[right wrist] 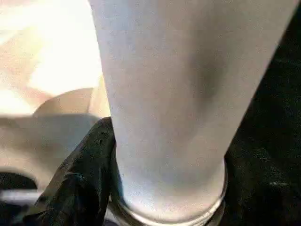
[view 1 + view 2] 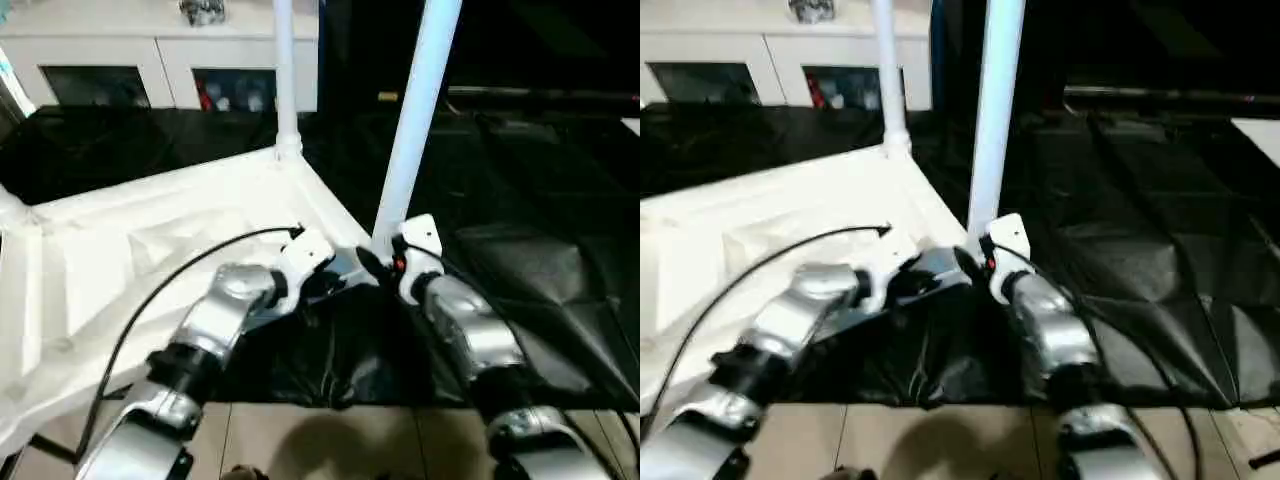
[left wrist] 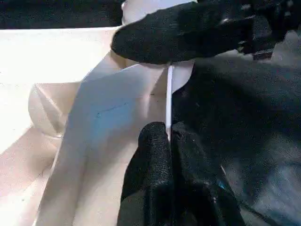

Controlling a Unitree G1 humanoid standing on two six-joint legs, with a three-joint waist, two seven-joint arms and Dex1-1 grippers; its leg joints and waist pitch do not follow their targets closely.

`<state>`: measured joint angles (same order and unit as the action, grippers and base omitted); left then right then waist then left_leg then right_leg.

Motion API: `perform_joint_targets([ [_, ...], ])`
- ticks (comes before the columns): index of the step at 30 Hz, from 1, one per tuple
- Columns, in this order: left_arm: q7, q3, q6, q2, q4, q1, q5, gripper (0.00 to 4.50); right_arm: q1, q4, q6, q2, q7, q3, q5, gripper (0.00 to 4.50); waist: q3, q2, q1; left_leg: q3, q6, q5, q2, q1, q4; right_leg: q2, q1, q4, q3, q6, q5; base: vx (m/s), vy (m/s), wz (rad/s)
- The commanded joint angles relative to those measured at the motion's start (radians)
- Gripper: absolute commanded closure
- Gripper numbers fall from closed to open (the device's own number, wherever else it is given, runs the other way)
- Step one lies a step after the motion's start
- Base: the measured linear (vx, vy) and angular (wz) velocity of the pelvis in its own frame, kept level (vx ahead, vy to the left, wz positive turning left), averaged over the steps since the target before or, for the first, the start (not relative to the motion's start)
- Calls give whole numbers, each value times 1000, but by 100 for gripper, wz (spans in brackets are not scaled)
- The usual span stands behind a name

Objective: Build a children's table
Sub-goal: Rotate leg to tighten

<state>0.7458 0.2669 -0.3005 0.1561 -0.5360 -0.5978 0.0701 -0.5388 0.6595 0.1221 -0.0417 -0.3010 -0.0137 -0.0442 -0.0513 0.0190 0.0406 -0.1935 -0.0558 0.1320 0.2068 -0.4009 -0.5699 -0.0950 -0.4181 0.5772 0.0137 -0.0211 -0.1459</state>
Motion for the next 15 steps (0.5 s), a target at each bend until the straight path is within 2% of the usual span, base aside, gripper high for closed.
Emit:
perform_joint_targets([
  [1, -85, -19, 26, -57, -6, -50, -10, 450, -17, 64, -5, 69, 28, -38, 8, 180, 69, 1, -6, 11, -33, 471, 0, 38, 66, -15, 19, -84, 4, 125, -460, 0, 0, 0],
  [3, -72, -11, 44, -64, -3, -53, -9, 450, -33, 83, -19, 84, 23, -30, 2, 124, 69, 0, -7, 12, -30, 476, 0, 36, 67, -16, 20, -87, 5, 120, -465, 0, 0, 0],
  [7, -11, 3, 68, -50, 16, -41, -12, 450, -40, 86, -32, 73, -15, -16, -8, 90, 71, 1, -8, 11, -20, 461, 0, 33, 67, -15, 24, -84, 3, 124, -431, 0, 0, 0],
  [8, 32, 11, 73, -26, 32, -30, -19, 450, -34, 72, -43, 40, -43, -26, 3, 77, 71, 4, -7, 10, -19, 454, 1, 33, 69, -14, 24, -81, 3, 133, -410, 0, 0, 0],
  [11, 94, 24, 95, 8, 48, -15, -30, 450, -25, 50, -62, -10, -91, -46, 18, 62, 71, 3, -6, 10, -16, 446, 3, 32, 69, -14, 26, -78, 2, 146, -382, 0, 0, 0],
  [12, 117, 27, 105, 19, 53, -10, -36, 450, -22, 45, -68, -26, -111, -53, 23, 62, 72, 7, -5, 10, -14, 444, 3, 32, 68, -16, 27, -77, 2, 151, -376, 0, 0, 0],
  [13, 120, 27, 106, 21, 54, -9, -36, 450, -21, 43, -69, -29, -117, -55, 23, 62, 73, 3, -6, 7, -10, 433, 2, 30, 66, -15, 28, -76, 0, 158, -360, 0, 0, 0],
  [15, 147, 30, 110, 36, 61, -4, -41, 450, -14, 28, -78, -55, -166, -64, 23, 62, 73, 3, -2, 4, -4, 416, 4, 32, 65, -15, 30, -74, -1, 169, -338, 0, 0, 0],
])
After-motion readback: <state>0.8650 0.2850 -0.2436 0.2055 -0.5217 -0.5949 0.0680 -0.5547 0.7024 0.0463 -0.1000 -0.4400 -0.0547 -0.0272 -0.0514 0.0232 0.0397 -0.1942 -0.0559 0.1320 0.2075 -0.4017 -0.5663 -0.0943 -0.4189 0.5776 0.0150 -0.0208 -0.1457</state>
